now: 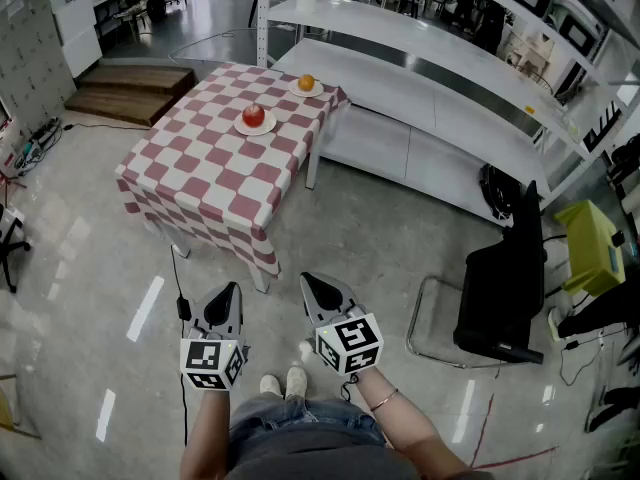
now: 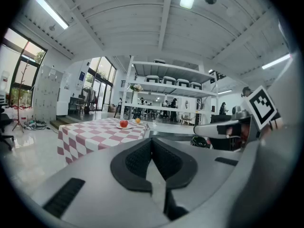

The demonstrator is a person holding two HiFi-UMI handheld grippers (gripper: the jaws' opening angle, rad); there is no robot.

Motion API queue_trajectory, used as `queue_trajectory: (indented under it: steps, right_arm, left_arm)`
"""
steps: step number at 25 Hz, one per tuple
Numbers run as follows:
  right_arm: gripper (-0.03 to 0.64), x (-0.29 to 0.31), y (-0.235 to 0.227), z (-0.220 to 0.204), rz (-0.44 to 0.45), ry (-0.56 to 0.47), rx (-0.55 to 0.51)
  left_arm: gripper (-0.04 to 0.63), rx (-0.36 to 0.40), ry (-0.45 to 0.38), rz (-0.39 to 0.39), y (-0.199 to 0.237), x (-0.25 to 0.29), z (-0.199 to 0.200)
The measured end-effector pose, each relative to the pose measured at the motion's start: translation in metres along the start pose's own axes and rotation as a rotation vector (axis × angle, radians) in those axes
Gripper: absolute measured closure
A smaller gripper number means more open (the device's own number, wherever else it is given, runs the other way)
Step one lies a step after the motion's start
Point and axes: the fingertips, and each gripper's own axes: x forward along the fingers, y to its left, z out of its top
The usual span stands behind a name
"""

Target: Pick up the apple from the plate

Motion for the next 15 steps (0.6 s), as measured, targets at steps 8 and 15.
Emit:
queue_trajectory:
  steps: [8,15]
  right_arm:
    - [0.609,-0.012,-0.003,-0.006,-0.012,0.028,-0.013]
    - [0.607,-0.012,-0.01,-0.018,-0.006,0.044,-0.014]
  left_arm:
    - [0.578,-0.023,-0.011,0.002,-0.012,-0.004,0.0]
    - [0.578,-0.048,-0.001,0.037,-0.008,-0.004,-0.011]
